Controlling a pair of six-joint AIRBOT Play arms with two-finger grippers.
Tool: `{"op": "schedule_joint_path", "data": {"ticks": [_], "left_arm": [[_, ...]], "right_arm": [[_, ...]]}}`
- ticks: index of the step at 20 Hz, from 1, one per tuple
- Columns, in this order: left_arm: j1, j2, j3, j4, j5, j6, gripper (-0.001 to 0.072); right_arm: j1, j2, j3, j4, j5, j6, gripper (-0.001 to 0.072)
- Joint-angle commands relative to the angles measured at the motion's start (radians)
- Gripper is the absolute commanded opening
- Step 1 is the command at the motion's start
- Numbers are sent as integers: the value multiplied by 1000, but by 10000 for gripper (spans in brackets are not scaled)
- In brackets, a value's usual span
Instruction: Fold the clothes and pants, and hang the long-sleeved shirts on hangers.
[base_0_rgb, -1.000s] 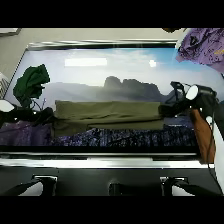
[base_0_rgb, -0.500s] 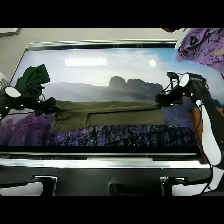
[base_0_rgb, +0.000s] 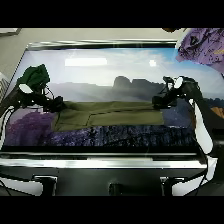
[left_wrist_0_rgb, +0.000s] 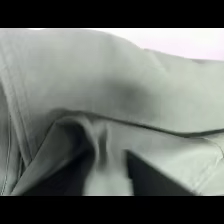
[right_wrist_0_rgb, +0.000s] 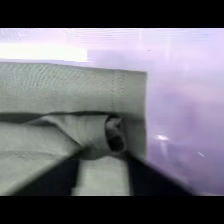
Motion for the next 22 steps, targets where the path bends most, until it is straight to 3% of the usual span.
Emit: {"op": "schedule_joint_path", "data": {"ticks": [1,2,3,7,12,20,21,22], "left_arm": [[-5,-11,51,-3,-15,-2,483],[-3,-7,76,-3,-30,-2,548],[0,-3,100,-3,-42,0,551],[1,8,169,-3,-85,-4,551],[2,10,177,-4,-101,-31,551],[1,10,177,-12,-118,-38,551],[1,10,177,-20,-118,-38,551],[1,10,177,-32,-118,-38,551]], "right_arm": [[-77,12,22,196,64,-56,465],[-136,24,27,262,103,-81,539],[-196,31,27,285,159,-97,551],[-410,27,-48,426,238,-174,551],[-422,1,-190,552,172,-304,551],[-256,-48,-206,517,19,-272,511],[-233,-51,-206,510,10,-263,464],[-214,-51,-206,502,6,-263,371]]}}
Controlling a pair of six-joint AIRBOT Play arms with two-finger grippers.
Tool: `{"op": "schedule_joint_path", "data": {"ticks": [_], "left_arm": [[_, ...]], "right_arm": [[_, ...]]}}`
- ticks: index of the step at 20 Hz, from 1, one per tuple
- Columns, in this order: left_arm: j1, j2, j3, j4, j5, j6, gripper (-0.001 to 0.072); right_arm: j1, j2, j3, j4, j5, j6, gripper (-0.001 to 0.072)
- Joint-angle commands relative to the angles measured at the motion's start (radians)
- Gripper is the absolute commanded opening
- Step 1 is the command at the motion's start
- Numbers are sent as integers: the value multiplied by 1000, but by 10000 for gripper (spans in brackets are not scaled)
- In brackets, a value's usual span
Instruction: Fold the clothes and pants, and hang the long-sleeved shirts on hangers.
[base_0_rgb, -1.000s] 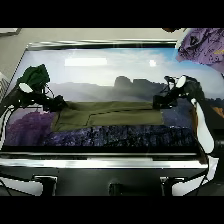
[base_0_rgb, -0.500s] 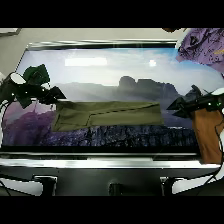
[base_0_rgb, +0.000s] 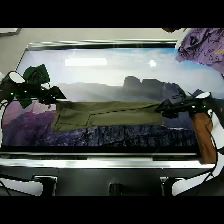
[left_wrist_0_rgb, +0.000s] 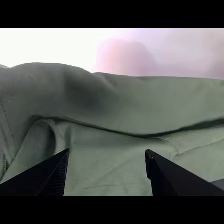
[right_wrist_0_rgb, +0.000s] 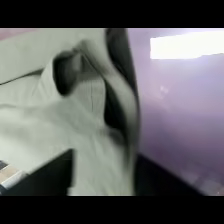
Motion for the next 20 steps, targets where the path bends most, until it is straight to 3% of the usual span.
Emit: {"op": "schedule_joint_path", "data": {"ticks": [1,2,3,6,12,19,20], "left_arm": [[0,0,1,-43,1,-1,550],[-5,0,1,-74,2,0,547],[-16,0,1,-98,7,0,540],[-99,-5,1,-137,63,-1,527],[-403,-73,1,-182,301,-163,526],[-673,-214,39,-515,555,-175,490],[-702,-243,64,-552,575,-175,446]], "right_arm": [[73,-8,-3,-35,-55,18,235],[79,-5,1,-40,-48,32,75],[79,3,14,-57,-36,64,25],[76,64,101,-220,29,185,25],[76,168,340,-436,220,365,25],[76,251,445,-529,360,434,25],[76,264,462,-550,387,441,25]]}}
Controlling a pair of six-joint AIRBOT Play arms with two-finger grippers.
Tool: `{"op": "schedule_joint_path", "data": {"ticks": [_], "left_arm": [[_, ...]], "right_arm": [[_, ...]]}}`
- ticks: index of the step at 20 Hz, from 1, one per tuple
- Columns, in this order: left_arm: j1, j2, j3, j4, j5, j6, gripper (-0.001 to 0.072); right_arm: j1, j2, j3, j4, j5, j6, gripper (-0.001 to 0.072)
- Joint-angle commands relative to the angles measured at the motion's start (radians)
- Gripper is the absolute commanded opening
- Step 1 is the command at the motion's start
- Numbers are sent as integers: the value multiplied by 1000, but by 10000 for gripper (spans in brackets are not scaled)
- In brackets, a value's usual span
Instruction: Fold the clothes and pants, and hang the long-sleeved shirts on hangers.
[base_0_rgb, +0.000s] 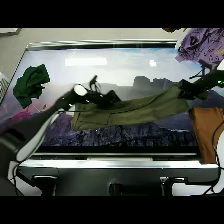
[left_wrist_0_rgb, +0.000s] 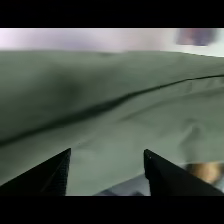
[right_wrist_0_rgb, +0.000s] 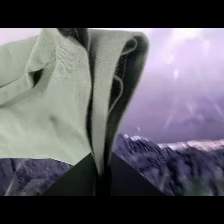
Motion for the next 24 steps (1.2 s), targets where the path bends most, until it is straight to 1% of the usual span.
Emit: {"op": "schedule_joint_path", "data": {"ticks": [1,3,4,5,7,11,17,19,22,24], "left_arm": [[-120,-92,66,-169,109,-6,369],[-164,-153,137,-228,112,-7,351],[-184,-185,174,-261,111,-6,161],[-205,-214,212,-290,113,-6,19],[-239,-266,280,-322,119,-18,17],[-300,-352,383,-327,149,-112,16],[-341,-416,430,-327,167,-221,16],[-333,-418,430,-327,163,-232,16],[-290,-405,430,-322,114,-232,16],[-243,-371,430,-266,59,-232,15]], "right_arm": [[0,49,58,-79,94,48,25],[0,85,90,-86,100,58,25],[0,105,98,-86,101,60,25],[0,126,98,-86,104,63,25],[0,157,98,-87,119,65,25],[2,185,98,-84,141,83,25],[2,212,98,-36,172,111,25],[2,225,98,-37,172,114,25],[2,231,98,-37,177,126,25],[2,231,98,-32,164,167,25]]}}
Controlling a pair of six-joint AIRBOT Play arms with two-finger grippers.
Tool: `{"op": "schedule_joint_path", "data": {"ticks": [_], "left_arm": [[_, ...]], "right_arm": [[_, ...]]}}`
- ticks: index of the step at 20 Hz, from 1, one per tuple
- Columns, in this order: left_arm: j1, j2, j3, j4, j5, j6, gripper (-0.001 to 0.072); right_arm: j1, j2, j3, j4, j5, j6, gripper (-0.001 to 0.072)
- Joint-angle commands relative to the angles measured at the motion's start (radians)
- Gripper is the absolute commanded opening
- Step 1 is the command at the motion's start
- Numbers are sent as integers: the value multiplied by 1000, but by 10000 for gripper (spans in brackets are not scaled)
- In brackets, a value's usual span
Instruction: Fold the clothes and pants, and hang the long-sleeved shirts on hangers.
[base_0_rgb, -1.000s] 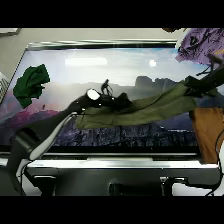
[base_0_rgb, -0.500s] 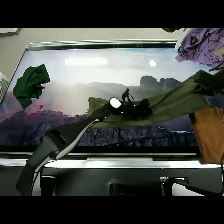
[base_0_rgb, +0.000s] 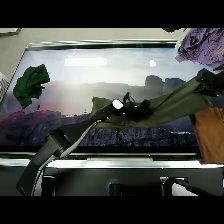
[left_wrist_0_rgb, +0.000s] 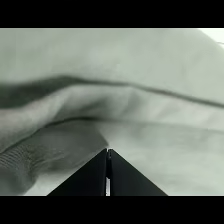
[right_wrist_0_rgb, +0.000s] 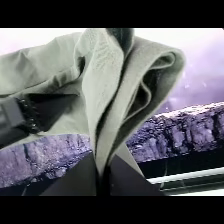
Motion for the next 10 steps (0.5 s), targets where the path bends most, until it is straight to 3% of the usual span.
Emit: {"op": "schedule_joint_path", "data": {"ticks": [1,5,10], "left_arm": [[72,50,3,108,-101,-10,15],[218,196,3,410,-317,-11,15],[412,420,3,792,-636,-6,17]], "right_arm": [[1,5,1,20,-13,72,25],[50,4,1,63,-50,195,25],[320,-13,1,48,-200,373,25]]}}
